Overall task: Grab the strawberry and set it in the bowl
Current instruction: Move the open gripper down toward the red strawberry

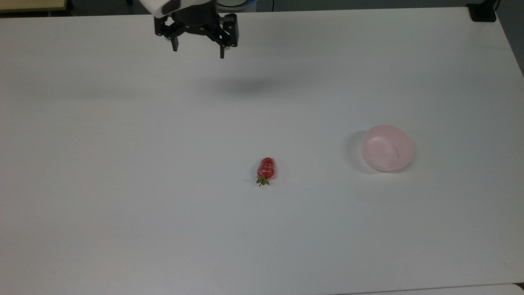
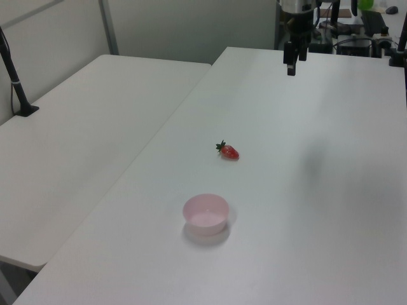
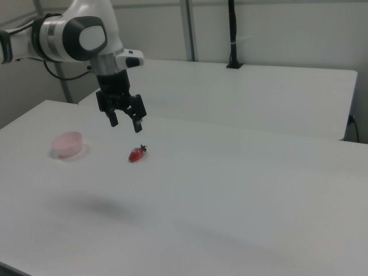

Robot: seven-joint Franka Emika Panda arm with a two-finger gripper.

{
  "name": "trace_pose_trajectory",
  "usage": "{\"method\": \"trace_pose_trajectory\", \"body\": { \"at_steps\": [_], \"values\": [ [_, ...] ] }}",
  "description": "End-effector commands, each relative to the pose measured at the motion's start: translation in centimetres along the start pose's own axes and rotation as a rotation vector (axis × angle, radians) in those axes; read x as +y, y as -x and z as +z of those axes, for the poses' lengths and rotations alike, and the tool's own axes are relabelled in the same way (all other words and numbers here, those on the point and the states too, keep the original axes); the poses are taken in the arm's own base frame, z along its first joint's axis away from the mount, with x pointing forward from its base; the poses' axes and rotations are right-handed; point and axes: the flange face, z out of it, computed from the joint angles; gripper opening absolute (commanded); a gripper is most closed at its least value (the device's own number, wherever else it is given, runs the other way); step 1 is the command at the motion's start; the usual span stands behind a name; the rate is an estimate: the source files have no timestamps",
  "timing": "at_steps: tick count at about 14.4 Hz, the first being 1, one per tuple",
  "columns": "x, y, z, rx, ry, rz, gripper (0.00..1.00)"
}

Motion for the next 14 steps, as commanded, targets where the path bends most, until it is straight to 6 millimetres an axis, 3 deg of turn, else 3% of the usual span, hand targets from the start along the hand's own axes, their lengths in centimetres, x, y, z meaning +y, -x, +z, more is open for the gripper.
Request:
{"method": "trace_pose_trajectory", "body": {
  "at_steps": [1, 9, 11, 12, 14],
  "values": [
    [0.4, -0.7, -0.8, -0.005, -0.068, -0.127, 1.00],
    [0.1, -1.3, 0.0, -0.012, -0.075, -0.131, 1.00],
    [-0.9, -1.9, 1.4, -0.030, -0.075, -0.124, 1.00],
    [-2.9, -2.6, 2.5, -0.032, -0.089, -0.118, 1.00],
    [-4.6, -4.7, 3.6, 0.034, -0.115, -0.070, 1.00]
  ]
}}
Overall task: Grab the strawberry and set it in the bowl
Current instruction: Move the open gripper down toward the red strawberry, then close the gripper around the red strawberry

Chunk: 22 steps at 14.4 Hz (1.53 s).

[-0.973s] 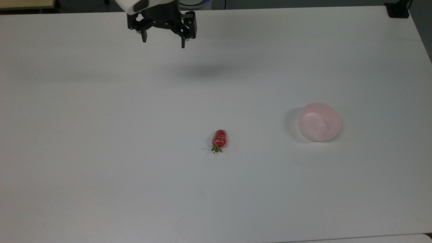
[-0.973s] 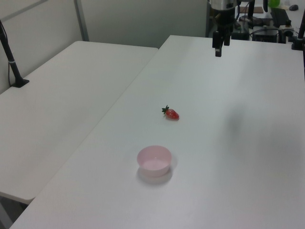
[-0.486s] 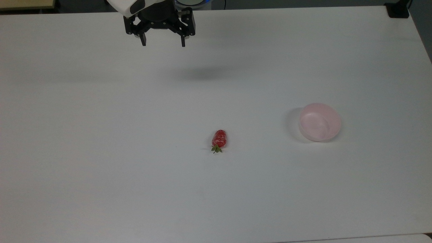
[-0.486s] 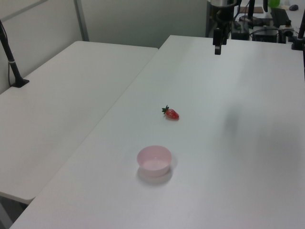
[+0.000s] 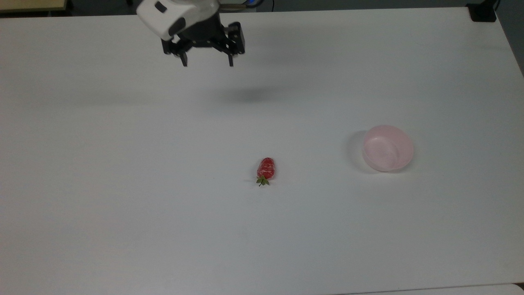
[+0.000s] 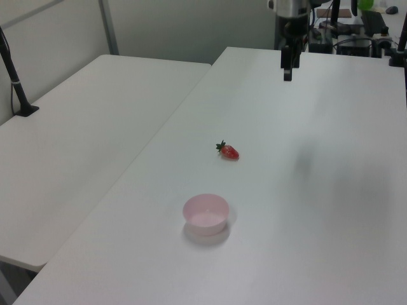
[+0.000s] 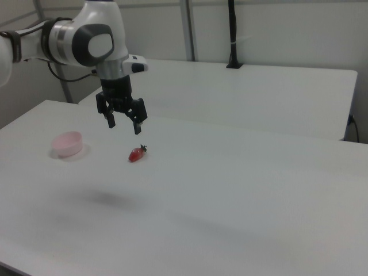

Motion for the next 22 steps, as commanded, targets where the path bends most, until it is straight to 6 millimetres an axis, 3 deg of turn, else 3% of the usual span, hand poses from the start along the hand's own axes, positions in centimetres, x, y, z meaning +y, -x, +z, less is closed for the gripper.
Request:
{"method": "trace_pose_trajectory", "body": {
  "at_steps": [1, 3, 5, 10, 13, 15, 16, 17, 18, 22],
  "values": [
    [-5.1, -4.6, 4.3, 0.071, -0.024, 0.040, 1.00],
    [-8.2, -7.9, 8.7, 0.183, -0.020, 0.127, 0.99],
    [-10.8, -9.5, 12.3, 0.243, -0.022, 0.111, 0.94],
    [-14.0, -10.7, 18.3, 0.287, 0.023, 0.116, 0.89],
    [-13.6, -11.2, 19.9, 0.304, 0.054, 0.096, 0.75],
    [-13.2, -11.3, 19.8, 0.308, 0.067, 0.089, 0.65],
    [-13.2, -11.3, 19.9, 0.308, 0.075, 0.083, 0.55],
    [-13.2, -11.2, 20.0, 0.306, 0.075, 0.080, 0.36],
    [-13.1, -11.2, 20.0, 0.306, 0.076, 0.078, 0.25],
    [-12.7, -11.3, 18.8, 0.316, 0.073, 0.041, 0.21]
  ]
}}
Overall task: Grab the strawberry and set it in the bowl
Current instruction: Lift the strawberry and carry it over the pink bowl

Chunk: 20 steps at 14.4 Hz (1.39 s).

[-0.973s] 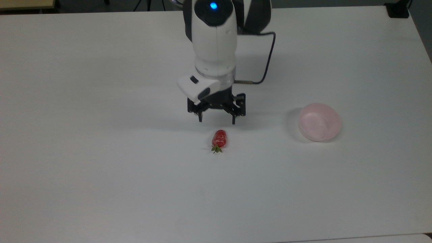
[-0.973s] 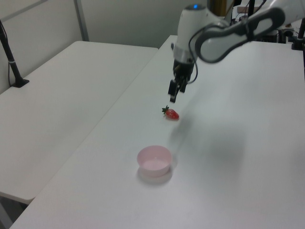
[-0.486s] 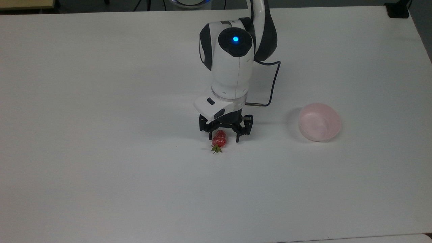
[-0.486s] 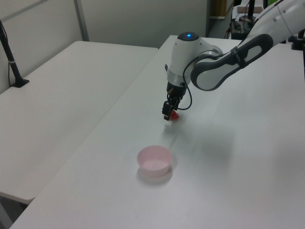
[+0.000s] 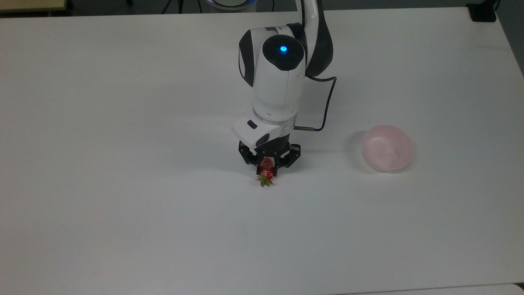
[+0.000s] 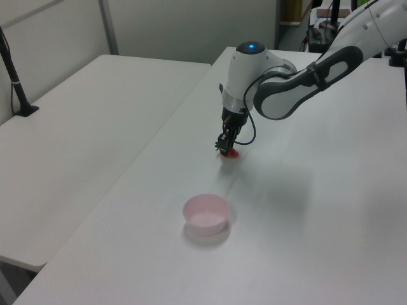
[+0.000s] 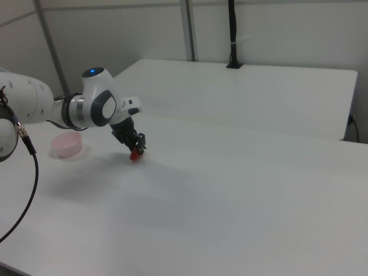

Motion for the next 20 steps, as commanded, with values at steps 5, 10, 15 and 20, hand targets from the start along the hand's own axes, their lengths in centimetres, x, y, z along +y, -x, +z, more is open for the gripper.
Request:
{"method": "trace_pose_trajectory", "body": {
  "at_steps": [5, 10, 15, 20],
  "values": [
    [-1.1, -1.1, -7.4, 0.085, -0.033, -0.034, 0.22],
    [-10.0, 1.8, -10.8, 0.073, -0.085, -0.110, 0.22],
    [-18.3, 5.8, -11.7, 0.084, -0.092, -0.130, 0.24],
    [-21.4, 6.5, -9.6, 0.079, -0.091, -0.062, 0.51]
  ]
}}
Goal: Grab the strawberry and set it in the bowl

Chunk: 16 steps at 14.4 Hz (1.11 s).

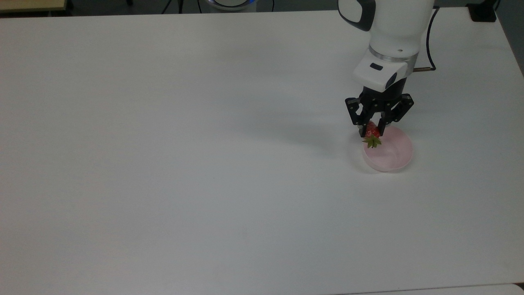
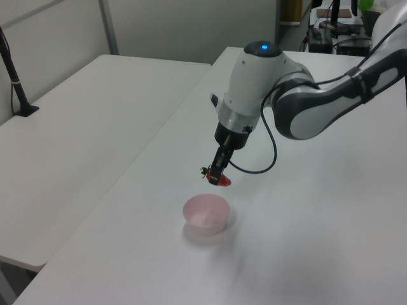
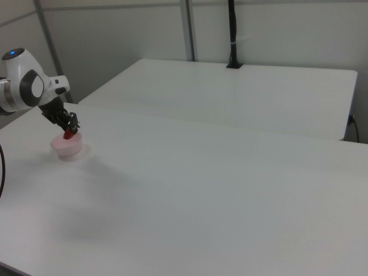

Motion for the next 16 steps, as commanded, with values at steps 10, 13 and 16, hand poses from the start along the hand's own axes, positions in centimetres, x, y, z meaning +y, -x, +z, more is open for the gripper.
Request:
{"method": "trace_pose_trajectory", "body": {
  "at_steps": [10, 13, 16],
  "values": [
    [4.9, -2.0, -8.5, -0.069, -0.013, 0.125, 1.00],
    [15.6, -1.1, -15.3, -0.282, 0.039, 0.092, 1.00],
    [27.9, 0.0, -20.7, -0.338, 0.090, 0.036, 1.00]
  ]
}}
